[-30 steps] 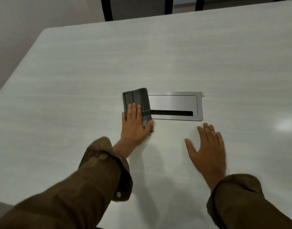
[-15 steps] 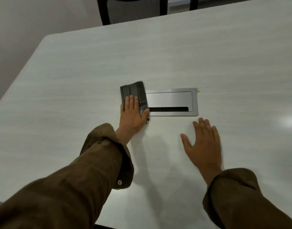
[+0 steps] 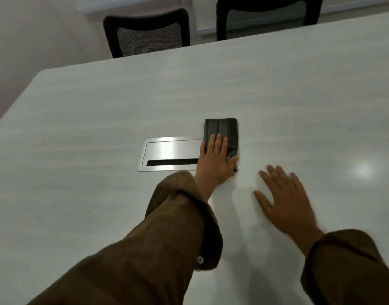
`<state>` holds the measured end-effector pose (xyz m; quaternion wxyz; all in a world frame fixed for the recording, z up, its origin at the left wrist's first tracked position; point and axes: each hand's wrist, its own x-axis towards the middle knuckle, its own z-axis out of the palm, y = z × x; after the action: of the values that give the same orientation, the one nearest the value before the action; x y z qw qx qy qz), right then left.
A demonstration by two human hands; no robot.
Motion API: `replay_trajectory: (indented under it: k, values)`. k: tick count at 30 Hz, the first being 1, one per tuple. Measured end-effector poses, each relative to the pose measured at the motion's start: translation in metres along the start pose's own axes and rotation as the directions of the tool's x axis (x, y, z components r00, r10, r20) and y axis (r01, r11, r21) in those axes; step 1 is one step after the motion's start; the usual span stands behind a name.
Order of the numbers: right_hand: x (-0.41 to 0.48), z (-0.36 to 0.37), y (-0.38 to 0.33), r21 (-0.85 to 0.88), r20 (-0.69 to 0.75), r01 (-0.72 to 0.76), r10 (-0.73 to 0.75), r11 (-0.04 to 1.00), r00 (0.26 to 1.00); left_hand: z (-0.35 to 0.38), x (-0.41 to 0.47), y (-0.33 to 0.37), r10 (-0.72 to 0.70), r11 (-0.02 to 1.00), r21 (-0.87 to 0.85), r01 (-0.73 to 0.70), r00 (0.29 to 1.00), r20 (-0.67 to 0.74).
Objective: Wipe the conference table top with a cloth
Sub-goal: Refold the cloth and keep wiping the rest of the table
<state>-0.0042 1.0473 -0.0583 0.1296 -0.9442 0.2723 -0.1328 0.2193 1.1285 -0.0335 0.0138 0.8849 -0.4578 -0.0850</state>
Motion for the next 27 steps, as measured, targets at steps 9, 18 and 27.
replay_trajectory:
  k: [9, 18, 27]
  values:
    - [-0.003, 0.002, 0.002, 0.076, -0.027, -0.025, 0.027, 0.997, 0.999, 0.016, -0.077, 0.028, -0.029, 0.999, -0.042, 0.027, 0.999, -0.037]
    - [-0.001, 0.004, 0.002, 0.089, -0.004, -0.045, 0.045, 0.995, 0.999, -0.002, 0.015, 0.024, -0.124, 0.991, 0.041, 0.124, 0.992, 0.008]
    - [-0.002, 0.001, 0.002, 0.093, 0.009, -0.056, 0.056, 0.994, 0.998, 0.009, -0.065, 0.025, 0.023, 0.997, 0.067, -0.027, 0.998, 0.060]
